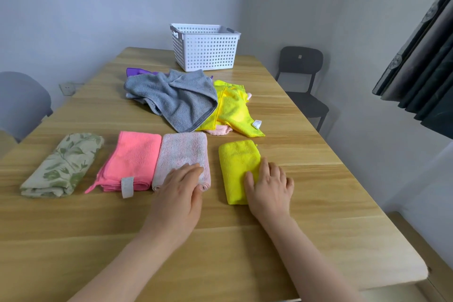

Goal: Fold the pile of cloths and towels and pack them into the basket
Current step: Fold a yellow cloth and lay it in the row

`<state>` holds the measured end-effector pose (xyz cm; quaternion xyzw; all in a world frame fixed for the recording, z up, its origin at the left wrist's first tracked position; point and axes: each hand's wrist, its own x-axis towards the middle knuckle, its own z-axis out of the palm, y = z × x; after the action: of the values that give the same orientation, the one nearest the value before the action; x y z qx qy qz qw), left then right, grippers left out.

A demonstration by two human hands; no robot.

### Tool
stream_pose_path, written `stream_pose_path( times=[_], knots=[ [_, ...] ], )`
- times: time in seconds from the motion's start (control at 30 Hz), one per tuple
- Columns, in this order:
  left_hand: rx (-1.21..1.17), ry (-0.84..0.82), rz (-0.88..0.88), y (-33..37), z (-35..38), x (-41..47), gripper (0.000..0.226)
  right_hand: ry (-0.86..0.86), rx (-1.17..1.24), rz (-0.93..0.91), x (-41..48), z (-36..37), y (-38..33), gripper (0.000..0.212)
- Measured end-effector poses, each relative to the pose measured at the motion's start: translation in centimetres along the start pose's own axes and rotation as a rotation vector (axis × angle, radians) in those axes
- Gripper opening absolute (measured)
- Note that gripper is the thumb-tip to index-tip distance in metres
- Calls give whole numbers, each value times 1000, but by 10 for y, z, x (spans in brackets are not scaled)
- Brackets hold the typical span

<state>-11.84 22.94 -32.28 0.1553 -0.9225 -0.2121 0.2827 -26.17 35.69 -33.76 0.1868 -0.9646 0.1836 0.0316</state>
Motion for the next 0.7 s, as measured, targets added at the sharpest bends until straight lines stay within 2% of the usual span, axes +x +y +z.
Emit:
stream_pose_path(
  times=[0.13, 0.2, 0.3, 0.37, 0.5, 0.6, 0.7],
  knots=[
    [11, -69, -52, -13, 1, 24, 72, -12, 10, -30, 19, 9, -11, 63],
    [38, -117, -76, -19, 6, 35, 72, -26, 11, -43, 25, 10, -15, 63],
    [140, -225, -132, -29, 16, 44, 80, -42, 11, -54, 28, 11, -14, 64],
    [218, -241, -147, -31, 20, 47, 86, -36, 15, -61, 26, 11, -13, 64],
    [228, -159, -104, -34, 16, 55, 61, -92, 42, -56, 30, 7, -11, 66],
    [133, -169, -148, -36, 6, 69, 53, -117, 233, -27, 44, -13, -12, 69],
    [-11, -97, -187, -42, 0, 88, 19, -21, 362, -118, 61, -36, -16, 62]
  ],
)
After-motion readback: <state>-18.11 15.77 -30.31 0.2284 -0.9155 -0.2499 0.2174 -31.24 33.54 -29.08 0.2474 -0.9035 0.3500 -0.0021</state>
